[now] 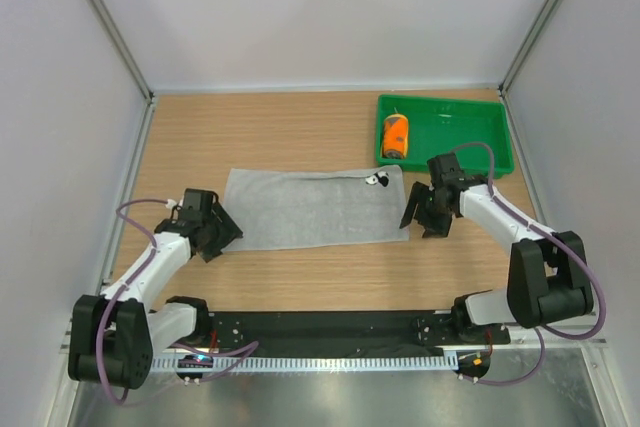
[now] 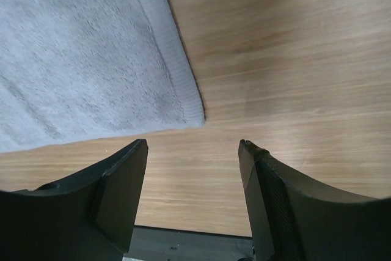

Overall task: Roll the towels
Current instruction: Flatten the towel

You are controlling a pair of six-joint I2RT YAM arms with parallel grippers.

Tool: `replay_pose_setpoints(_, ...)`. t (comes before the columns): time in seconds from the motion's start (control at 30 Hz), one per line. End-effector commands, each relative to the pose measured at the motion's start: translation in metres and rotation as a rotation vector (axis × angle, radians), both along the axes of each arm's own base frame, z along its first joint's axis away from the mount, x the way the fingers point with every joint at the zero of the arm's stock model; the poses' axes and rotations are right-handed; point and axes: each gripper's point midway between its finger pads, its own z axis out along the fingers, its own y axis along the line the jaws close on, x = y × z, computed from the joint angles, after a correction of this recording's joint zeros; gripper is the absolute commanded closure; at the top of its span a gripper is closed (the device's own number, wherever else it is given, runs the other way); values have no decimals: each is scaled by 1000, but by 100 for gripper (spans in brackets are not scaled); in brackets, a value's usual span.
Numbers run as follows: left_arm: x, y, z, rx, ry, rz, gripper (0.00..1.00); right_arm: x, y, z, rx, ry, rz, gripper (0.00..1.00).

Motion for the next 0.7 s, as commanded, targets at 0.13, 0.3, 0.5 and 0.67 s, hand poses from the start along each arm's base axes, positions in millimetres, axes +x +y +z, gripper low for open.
replay_pose_setpoints(0.13,3,7,-13,29,-17,50,34,-6,23,-17,41,29,38,32)
replay_pose_setpoints(0.3,8,7,-19,32,-11,55,30,-8,23,-43,18,72,44,38)
replay_pose_setpoints(0.5,13,7,-23,40,-1,44,25,-5,27,-54,21,89,52,57)
replay_pose_setpoints(0.67,15,9,-24,55,4,46,34,-2,29,-52,30,80,60,79)
